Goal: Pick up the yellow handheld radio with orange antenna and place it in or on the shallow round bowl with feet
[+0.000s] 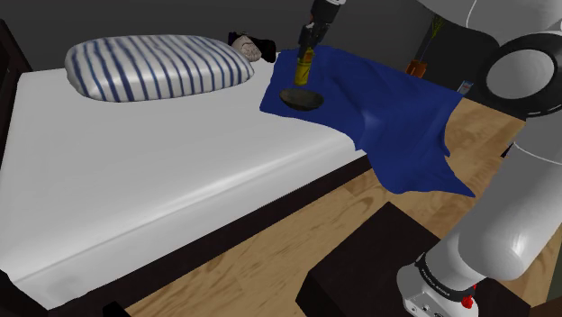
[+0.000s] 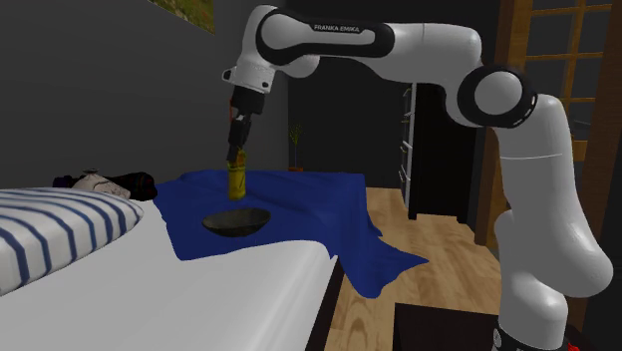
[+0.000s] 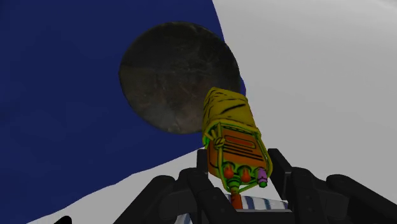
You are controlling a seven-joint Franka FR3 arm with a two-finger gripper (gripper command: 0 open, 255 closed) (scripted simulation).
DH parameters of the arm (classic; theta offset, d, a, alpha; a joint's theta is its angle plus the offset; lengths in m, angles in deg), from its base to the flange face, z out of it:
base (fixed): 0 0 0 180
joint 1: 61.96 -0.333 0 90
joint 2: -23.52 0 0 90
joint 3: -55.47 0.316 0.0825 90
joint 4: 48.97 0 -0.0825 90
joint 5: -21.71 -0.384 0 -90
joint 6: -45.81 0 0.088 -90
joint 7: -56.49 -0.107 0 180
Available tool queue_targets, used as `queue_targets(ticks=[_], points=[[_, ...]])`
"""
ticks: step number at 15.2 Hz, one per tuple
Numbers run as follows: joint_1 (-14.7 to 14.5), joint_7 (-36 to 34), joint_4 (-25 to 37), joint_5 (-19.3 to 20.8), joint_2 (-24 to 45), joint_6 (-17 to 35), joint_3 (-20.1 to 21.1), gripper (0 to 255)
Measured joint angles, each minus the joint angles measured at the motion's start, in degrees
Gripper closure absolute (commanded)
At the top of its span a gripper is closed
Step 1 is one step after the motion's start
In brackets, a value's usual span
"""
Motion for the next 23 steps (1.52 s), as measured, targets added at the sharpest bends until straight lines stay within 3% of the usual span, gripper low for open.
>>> queue_targets(ticks=[5,15,22,23], points=[[3.6,4.5,10.1,-2.2,7.9,-2.7,-1.4,255],[3.5,5.8,-0.6,-2.3,5.8,5.8,-1.4,255],[3.4,5.8,-1.6,-2.3,5.6,6.6,-1.4,255],[3.4,5.8,-1.6,-2.3,5.6,6.6,-1.4,0]])
